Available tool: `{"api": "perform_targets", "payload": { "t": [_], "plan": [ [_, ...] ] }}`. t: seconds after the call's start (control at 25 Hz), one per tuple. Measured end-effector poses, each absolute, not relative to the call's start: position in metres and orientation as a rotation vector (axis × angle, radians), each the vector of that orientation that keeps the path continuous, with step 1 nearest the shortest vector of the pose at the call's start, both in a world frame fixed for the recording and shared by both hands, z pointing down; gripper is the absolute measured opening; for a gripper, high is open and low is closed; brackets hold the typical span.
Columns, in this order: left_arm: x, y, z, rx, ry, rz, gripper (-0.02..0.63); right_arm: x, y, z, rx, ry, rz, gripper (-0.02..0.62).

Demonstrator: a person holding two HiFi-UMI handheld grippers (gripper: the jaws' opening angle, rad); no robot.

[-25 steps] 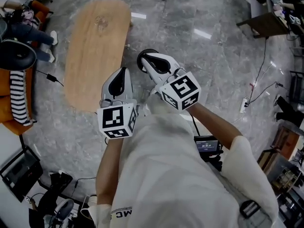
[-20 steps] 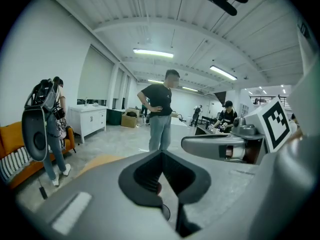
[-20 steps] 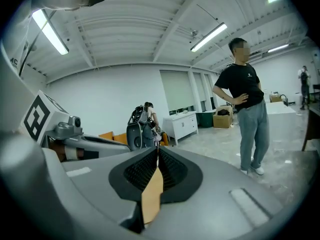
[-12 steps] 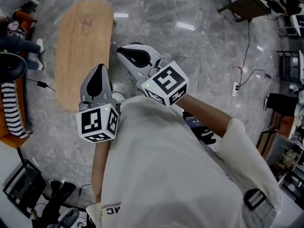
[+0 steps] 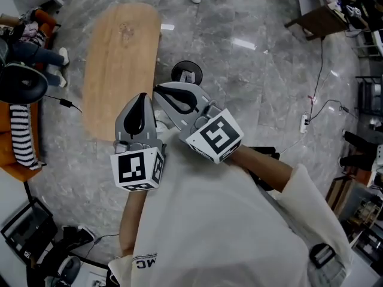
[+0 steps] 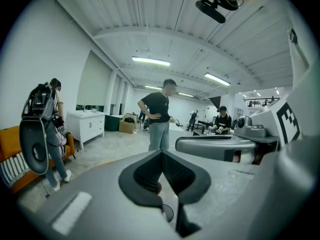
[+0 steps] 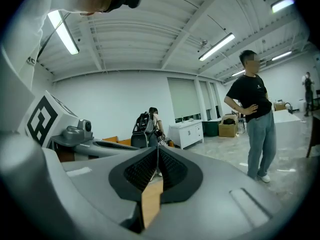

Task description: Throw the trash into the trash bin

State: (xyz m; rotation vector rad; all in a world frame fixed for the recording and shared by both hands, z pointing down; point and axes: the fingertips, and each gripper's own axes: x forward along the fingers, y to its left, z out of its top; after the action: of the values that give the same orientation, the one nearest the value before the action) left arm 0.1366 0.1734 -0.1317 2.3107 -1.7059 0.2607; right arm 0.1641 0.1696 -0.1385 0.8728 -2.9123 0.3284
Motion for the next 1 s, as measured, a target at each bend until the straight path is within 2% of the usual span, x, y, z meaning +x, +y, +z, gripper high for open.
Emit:
{"api": "perform_targets", "payload": {
  "t": [1.0],
  "plan": [
    [0.117,0.181,-0.124,2.293,-1.758,0.25,0.0,0.145,0.176,-0.124,0.844,-2.896,0.331,0.028]
  ]
}}
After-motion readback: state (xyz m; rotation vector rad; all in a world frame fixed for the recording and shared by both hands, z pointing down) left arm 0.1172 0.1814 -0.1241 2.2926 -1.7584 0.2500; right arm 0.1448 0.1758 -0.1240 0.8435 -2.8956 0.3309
